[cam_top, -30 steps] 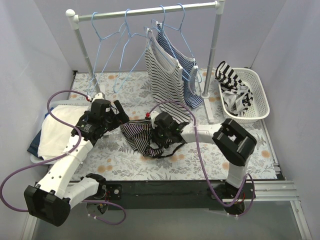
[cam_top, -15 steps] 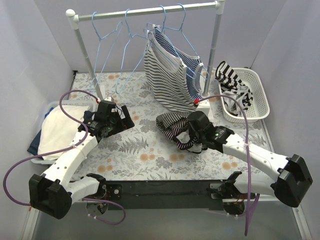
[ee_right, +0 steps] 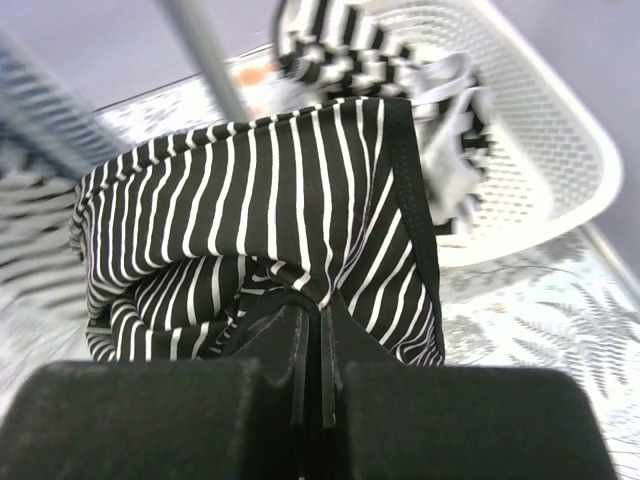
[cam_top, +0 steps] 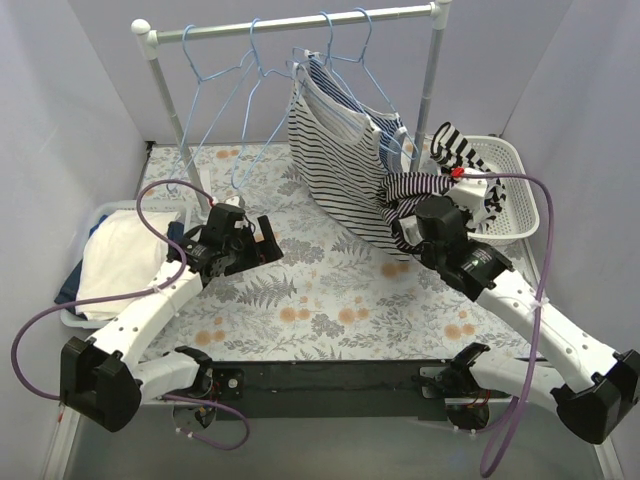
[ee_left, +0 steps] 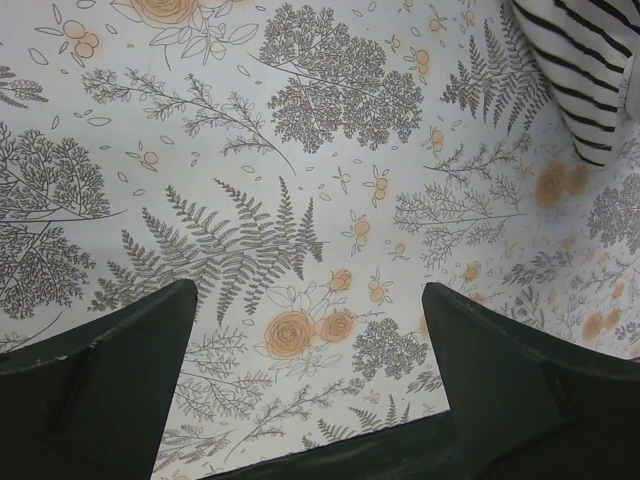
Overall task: Remove the tank top from the hanger
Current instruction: Pick up the tank top from the center of the board, then place the tank top in the bin.
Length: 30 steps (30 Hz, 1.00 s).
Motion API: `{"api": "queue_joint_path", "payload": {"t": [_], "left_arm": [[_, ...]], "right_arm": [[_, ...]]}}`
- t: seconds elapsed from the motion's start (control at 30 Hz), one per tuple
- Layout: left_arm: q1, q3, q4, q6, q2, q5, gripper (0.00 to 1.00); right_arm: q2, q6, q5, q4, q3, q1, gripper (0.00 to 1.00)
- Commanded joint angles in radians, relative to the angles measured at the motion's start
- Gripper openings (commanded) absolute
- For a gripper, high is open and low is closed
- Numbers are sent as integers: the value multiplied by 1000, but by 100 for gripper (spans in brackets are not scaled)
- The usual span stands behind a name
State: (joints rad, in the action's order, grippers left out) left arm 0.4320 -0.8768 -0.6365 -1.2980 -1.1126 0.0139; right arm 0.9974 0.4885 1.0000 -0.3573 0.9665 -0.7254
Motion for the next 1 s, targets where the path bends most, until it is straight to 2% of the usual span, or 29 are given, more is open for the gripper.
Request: {"api": "queue_joint_path", "payload": {"t": [0.0,0.07,0.1,0.13,0.17,0.27,0.33,0.43,0.6,0.8,0.9,0.97], "left_arm": [[16,-21,23,6,-10,15,98],[17,-28,26,9,-12,12,98],[17,-37,27,11,-13,12,98],[17,-40,29,12,-13,14,98],[17,-47,29,17,-16,15,98],[19,-50,38,20,-7,15,98],[19,-47,44,22,-13,20,98],[21,-48,50,20,-33,27,98],[24,-53,67,13,-46,38,98],[28,-65,69,14,-53,35,98],[30,-68,67,13,-52,32,98],[31,-68,67,11,-50,29,98]], "right_arm": [[41,-28,103,47,21,113,1],[61,-85,4,113,-15,170,1],[61,-191,-64,229,-38,240,1],[64,-195,-131,253,-72,273,1],[70,-206,-180,270,-84,358,1],[47,-306,-360,438,-175,486,1],[27,-382,-396,556,-202,504,1],[17,-427,-435,616,-189,560,1],[37,-447,-449,727,-195,668,1],[113,-364,-428,903,-215,790,1],[211,-271,-559,958,-190,868,1],[324,-265,-645,934,-109,876,1]]}}
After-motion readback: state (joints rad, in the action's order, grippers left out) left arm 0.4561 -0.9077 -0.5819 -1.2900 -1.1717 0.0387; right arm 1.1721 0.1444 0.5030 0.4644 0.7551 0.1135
